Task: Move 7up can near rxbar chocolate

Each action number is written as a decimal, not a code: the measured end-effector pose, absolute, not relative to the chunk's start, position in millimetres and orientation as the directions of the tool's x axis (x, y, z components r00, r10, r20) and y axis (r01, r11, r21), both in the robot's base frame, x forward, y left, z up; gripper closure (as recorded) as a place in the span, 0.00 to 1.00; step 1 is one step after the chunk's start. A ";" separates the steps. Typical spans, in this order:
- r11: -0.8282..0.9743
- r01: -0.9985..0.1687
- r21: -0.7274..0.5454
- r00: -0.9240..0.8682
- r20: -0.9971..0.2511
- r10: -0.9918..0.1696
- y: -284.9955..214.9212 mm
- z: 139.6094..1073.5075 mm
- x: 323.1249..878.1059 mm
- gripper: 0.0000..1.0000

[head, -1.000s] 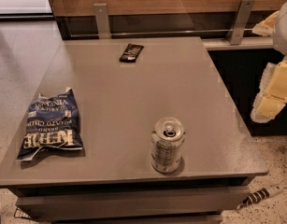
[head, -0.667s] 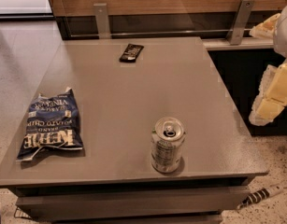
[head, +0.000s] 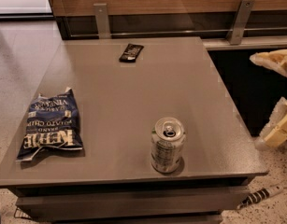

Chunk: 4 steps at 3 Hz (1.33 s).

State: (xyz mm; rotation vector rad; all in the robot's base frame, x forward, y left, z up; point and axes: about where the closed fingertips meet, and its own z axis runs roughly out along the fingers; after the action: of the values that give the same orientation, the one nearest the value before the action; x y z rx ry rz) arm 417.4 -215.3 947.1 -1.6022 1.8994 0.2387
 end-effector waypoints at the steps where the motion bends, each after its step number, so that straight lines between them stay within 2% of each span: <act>1: 0.213 -0.953 -0.216 0.010 -0.723 -0.691 -190.8 934.9 405.3 0.00; 2: 0.184 -0.968 -0.168 0.049 -0.853 -0.520 -157.1 942.4 393.2 0.00; 3: 0.183 -0.971 -0.152 0.065 -0.908 -0.413 -137.4 968.0 390.2 0.00; 4: 0.183 -0.971 -0.151 0.063 -0.908 -0.414 -136.7 967.3 389.9 0.00</act>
Offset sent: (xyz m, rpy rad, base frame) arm -0.0419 0.1033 0.0455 0.8620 -0.0064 0.2490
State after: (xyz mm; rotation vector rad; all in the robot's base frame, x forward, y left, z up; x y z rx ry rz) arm 389.9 -136.7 967.3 -1.3859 1.5106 0.7411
